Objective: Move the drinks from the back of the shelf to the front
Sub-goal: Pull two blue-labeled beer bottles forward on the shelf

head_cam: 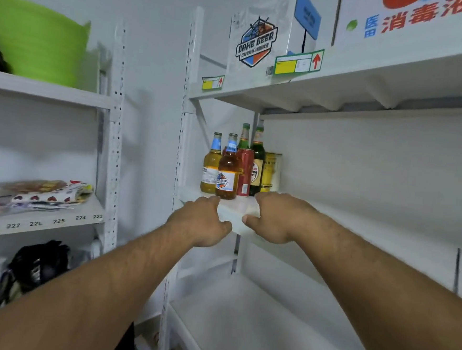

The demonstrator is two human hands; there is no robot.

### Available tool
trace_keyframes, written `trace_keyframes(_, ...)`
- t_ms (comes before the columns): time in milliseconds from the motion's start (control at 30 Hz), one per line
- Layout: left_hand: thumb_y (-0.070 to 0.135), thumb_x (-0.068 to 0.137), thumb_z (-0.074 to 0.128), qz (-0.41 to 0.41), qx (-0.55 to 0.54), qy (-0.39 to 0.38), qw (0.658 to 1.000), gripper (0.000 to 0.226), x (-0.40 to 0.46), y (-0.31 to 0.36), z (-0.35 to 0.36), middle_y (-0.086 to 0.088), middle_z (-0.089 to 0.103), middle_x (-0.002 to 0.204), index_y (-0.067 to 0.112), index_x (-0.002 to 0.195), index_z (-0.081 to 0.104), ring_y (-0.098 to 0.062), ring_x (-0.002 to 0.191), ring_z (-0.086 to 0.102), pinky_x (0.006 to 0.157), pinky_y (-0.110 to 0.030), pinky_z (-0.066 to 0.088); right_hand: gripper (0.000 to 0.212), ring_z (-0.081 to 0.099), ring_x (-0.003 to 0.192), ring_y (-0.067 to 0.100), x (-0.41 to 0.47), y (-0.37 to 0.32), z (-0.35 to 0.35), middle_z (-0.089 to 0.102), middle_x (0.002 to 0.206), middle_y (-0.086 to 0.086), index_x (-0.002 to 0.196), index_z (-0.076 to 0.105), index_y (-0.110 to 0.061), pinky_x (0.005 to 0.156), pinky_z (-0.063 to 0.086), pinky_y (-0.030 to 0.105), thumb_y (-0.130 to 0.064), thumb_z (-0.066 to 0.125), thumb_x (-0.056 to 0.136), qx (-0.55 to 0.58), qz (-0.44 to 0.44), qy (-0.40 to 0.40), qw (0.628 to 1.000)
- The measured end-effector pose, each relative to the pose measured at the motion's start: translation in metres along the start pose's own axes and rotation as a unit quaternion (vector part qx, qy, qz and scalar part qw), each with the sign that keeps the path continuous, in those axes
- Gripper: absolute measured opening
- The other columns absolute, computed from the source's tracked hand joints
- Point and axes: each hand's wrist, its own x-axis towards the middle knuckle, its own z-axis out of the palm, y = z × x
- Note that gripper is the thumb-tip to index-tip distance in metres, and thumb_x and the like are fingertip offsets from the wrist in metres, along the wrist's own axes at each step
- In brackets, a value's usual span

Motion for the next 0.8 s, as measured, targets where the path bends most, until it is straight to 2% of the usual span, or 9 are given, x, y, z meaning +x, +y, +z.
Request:
trace_keyframes(167, 0.05, 0.098, 0.058, 0.002, 0.011, 0.003, 1.0, 0.069, 0.03, -0.03, -0.001, -0.002, 0.051, 0.152, 0.027, 0.159, 0.035, -0.027, 0.133, 0.055, 0.106, -0.043, 0.052, 0.06, 0.057, 0.108, 0.022, 0.036, -0.018, 0.013, 0.058, 0.131, 0.0, 0.142, 0.045, -0.023, 0.089, 0.053, 0.038, -0.059, 0.047, 0.094, 0.009, 0.001, -0.004, 1.0)
trace_keyframes(367, 0.05, 0.096, 0.059, 0.027, -0.001, -0.011, 1.0, 0.07, 0.075, -0.072, -0.005, -0.001, 0.054, 0.15, 0.029, 0.158, 0.036, -0.028, 0.13, 0.058, 0.104, -0.045, 0.054, 0.062, 0.057, 0.112, 0.022, 0.074, -0.045, 0.027, 0.057, 0.135, 0.001, 0.144, 0.043, -0.022, 0.09, 0.052, 0.037, -0.059, 0.049, 0.094, 0.01, 0.037, 0.001, 0.999)
trace_keyframes(567, 0.053, 0.088, 0.057, 0.072, -0.032, -0.044, 0.996, 0.075, 0.116, -0.116, -0.013, 0.0, 0.057, 0.147, 0.031, 0.157, 0.037, -0.028, 0.127, 0.059, 0.103, -0.048, 0.054, 0.067, 0.054, 0.123, 0.024, 0.105, -0.075, 0.037, 0.051, 0.145, 0.001, 0.149, 0.037, -0.024, 0.096, 0.049, 0.039, -0.06, 0.048, 0.094, 0.004, 0.11, -0.007, 0.994)
trace_keyframes(800, 0.058, 0.079, 0.052, 0.111, -0.081, -0.072, 0.988, 0.082, 0.144, -0.142, -0.009, 0.001, 0.057, 0.147, 0.034, 0.156, 0.038, -0.029, 0.126, 0.06, 0.103, -0.049, 0.053, 0.066, 0.055, 0.12, 0.025, 0.123, -0.098, 0.04, 0.054, 0.14, 0.003, 0.148, 0.038, -0.023, 0.092, 0.049, 0.037, -0.061, 0.047, 0.094, -0.015, 0.155, -0.014, 0.988)
